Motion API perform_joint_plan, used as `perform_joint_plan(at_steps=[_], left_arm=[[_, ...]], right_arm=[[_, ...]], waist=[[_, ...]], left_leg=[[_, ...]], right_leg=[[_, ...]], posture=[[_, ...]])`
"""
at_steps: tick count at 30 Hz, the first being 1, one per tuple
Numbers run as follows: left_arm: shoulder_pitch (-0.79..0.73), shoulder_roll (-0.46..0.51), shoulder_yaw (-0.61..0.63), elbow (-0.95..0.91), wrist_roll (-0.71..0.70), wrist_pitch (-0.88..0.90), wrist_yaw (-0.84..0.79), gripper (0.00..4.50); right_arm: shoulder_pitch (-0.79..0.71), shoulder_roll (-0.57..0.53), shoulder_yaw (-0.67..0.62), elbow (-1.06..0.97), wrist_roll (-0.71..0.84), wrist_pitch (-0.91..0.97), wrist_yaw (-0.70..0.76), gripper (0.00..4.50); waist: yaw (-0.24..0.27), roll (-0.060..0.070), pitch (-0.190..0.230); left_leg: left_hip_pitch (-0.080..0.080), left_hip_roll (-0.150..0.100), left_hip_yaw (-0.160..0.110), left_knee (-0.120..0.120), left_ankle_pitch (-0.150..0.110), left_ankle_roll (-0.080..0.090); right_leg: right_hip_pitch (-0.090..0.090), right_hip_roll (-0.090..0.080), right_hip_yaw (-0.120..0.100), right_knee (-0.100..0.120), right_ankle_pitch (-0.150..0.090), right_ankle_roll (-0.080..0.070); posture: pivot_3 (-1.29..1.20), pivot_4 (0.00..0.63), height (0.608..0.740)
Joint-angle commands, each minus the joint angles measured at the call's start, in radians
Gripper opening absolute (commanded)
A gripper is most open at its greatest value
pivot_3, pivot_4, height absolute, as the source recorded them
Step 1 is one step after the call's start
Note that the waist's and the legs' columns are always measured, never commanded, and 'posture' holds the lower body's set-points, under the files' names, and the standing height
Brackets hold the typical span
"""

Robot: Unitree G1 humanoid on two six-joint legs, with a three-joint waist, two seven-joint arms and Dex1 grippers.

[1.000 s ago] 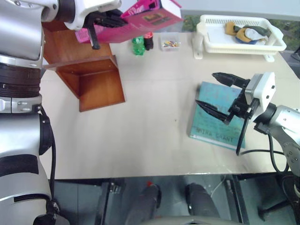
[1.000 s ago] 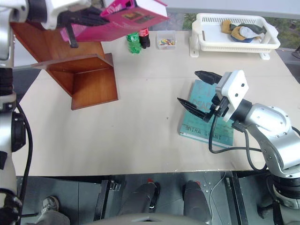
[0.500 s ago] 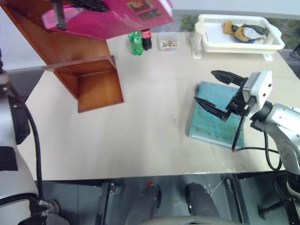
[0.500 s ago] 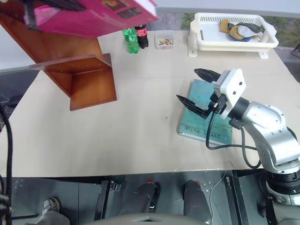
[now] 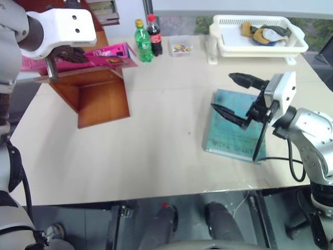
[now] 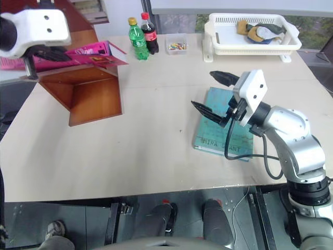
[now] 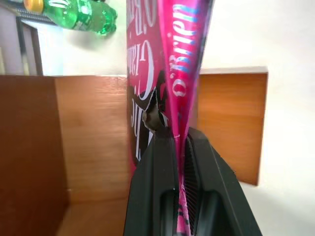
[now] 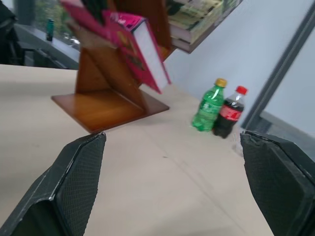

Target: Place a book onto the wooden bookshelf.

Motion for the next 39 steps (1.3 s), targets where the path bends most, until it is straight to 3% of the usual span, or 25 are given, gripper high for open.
perform_joint_plan(at_steps=[1,14,25,27,29,30,31,35,36,39], left_arm=[[0.079,0.026,0.070,-0.084,-0.005,0.116,0.031,0.01],[0.243,-0.004,0.164,-0.104,-0.098,0.065,0.124,0.01],[0.218,-0.048,0.192,0.021,-0.158,-0.060,0.193,0.01],[0.211,-0.047,0.194,0.022,-0.171,-0.050,0.185,0.89],[0.213,-0.043,0.196,0.018,-0.182,-0.038,0.180,1.42],[0.215,-0.040,0.196,0.016,-0.186,-0.034,0.181,2.05],[0.217,-0.037,0.196,0.014,-0.187,-0.032,0.182,2.27],[0.226,-0.024,0.198,-0.001,-0.198,-0.015,0.185,4.21],[0.230,-0.020,0.200,-0.008,-0.202,-0.011,0.186,4.47],[0.229,-0.019,0.214,-0.029,-0.214,0.015,0.208,4.47]], right_arm=[[-0.015,-0.035,-0.056,-0.015,0.056,0.011,0.049,4.50],[-0.015,-0.090,-0.084,-0.030,0.087,0.019,0.079,4.50],[-0.052,-0.079,-0.086,-0.023,0.106,0.027,0.084,4.50],[-0.061,-0.069,-0.097,-0.035,0.139,0.030,0.085,4.50],[-0.075,-0.055,-0.108,-0.048,0.170,0.028,0.075,4.50],[-0.080,-0.050,-0.112,-0.052,0.179,0.024,0.071,4.50],[-0.083,-0.047,-0.116,-0.057,0.191,0.025,0.067,4.50],[-0.093,-0.042,-0.127,-0.064,0.223,0.034,0.059,4.50],[-0.092,-0.044,-0.129,-0.063,0.226,0.034,0.059,4.50],[-0.087,-0.044,-0.136,-0.063,0.240,0.030,0.057,4.50]], waist=[[0.001,0.000,0.000],[0.002,0.006,-0.003],[0.018,0.010,-0.005],[0.017,0.010,-0.005],[0.014,0.010,-0.005],[0.013,0.010,-0.005],[0.012,0.010,-0.005],[0.014,0.009,-0.005],[0.014,0.009,-0.005],[0.015,0.009,-0.004]], left_leg=[[0.000,0.000,0.000,0.000,0.000,0.000],[0.003,0.000,0.003,0.000,-0.003,0.004],[0.003,0.000,0.003,0.003,-0.003,0.004],[0.004,0.000,0.003,0.003,-0.003,0.004],[0.004,0.000,0.003,0.003,-0.003,0.004],[0.004,0.000,0.003,0.003,-0.003,0.004],[0.004,0.000,0.003,0.003,-0.003,0.004],[0.003,0.000,0.003,0.003,-0.003,0.004],[0.003,0.000,0.003,0.003,-0.003,0.004],[0.003,0.000,0.003,0.003,-0.003,0.004]], right_leg=[[0.000,0.000,0.000,0.000,0.000,0.000],[0.001,0.000,0.003,0.001,0.000,0.000],[0.001,0.000,0.003,0.006,0.000,0.000],[0.001,0.000,0.003,0.007,0.000,0.000],[0.001,0.000,0.003,0.008,0.000,0.000],[0.001,0.000,0.003,0.008,0.000,0.000],[0.001,0.000,0.003,0.008,0.000,0.000],[0.001,0.000,0.002,0.007,0.000,0.000],[0.001,0.000,0.002,0.007,0.000,0.000],[0.001,0.000,0.002,0.007,0.000,0.000]], posture=[[0.00,0.150,0.740],[0.00,0.150,0.740],[0.00,0.150,0.740],[0.00,0.150,0.740],[0.00,0.150,0.740],[0.00,0.150,0.740],[0.00,0.150,0.740],[0.00,0.150,0.740],[0.00,0.150,0.740],[0.00,0.150,0.740]])
